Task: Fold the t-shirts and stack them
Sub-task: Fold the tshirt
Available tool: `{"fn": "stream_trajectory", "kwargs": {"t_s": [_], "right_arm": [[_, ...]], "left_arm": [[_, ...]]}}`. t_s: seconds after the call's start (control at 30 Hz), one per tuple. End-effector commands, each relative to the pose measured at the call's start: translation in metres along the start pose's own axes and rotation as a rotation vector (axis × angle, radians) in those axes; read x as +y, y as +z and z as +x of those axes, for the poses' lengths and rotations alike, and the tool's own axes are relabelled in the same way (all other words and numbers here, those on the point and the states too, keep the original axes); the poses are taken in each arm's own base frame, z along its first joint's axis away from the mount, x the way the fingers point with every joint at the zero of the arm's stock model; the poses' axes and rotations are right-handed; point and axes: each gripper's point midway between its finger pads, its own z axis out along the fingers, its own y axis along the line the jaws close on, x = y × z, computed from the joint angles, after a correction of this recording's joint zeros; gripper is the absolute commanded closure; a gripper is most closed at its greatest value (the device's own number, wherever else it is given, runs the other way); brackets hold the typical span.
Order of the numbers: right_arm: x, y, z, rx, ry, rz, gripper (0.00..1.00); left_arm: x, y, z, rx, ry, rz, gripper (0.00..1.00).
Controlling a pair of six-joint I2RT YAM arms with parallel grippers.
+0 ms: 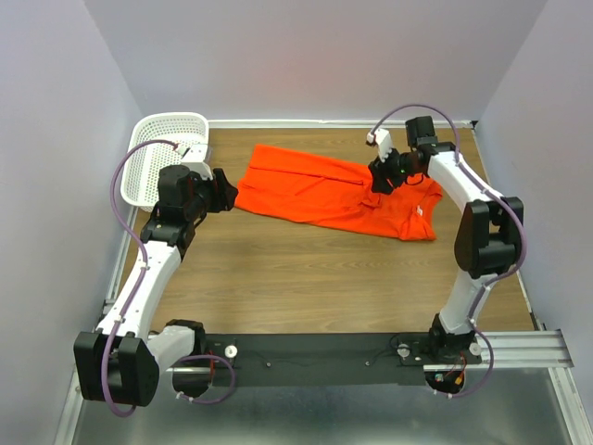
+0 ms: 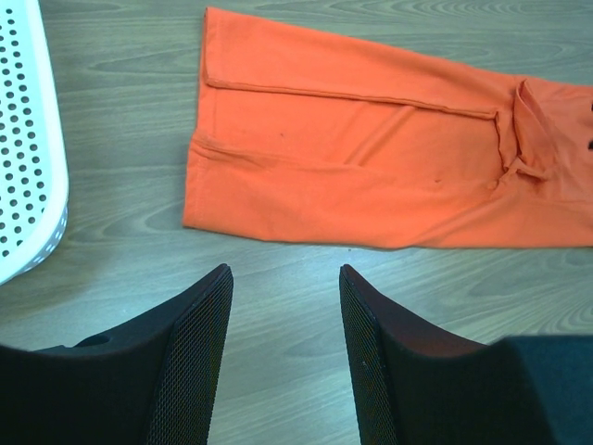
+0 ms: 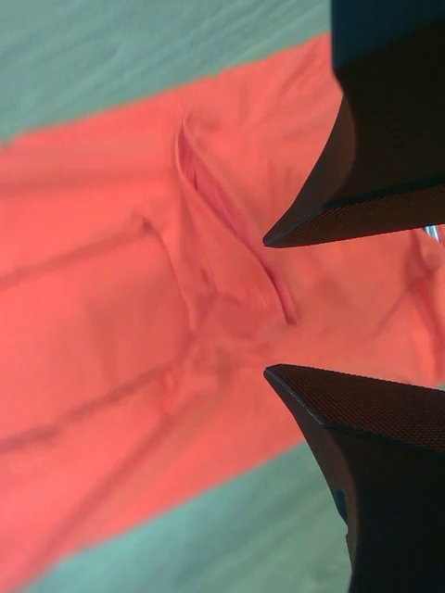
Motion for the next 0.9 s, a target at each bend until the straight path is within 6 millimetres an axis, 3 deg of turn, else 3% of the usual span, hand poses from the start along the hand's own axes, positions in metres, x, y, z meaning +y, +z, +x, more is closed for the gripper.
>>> {"fn": "stream_trajectory", "kwargs": {"t_s": [0.0,0.13,0.3,0.63,0.87], "right_arm": [[0.054,-0.008,0.022,0.032,-0.121,-0.212,0.4],[0.051,-0.002,0.044,0.119,-0.139,-0.191,0.43],[0.059,0.01,0.051,0.184,-0.192,-0.192,0.44],[0.047,0.031,0.055,0.265,-0.214,-0.147,0.46],[0.036,0.032,0.052,0.277,-0.23,-0.086,0.54]], "left_arm": [[-0.004,-0.001,-0.004,-0.015,0.013,0.031,0.42],[-0.004,-0.001,-0.004,-0.013,0.013,0.033,0.42],[-0.004,-0.001,-0.004,-0.013,0.013,0.029,0.42],[-0.004,-0.001,-0.004,-0.013,0.013,0.032,0.42],[-0.005,0.001,-0.002,-0.006,0.012,0.042,0.42]]}}
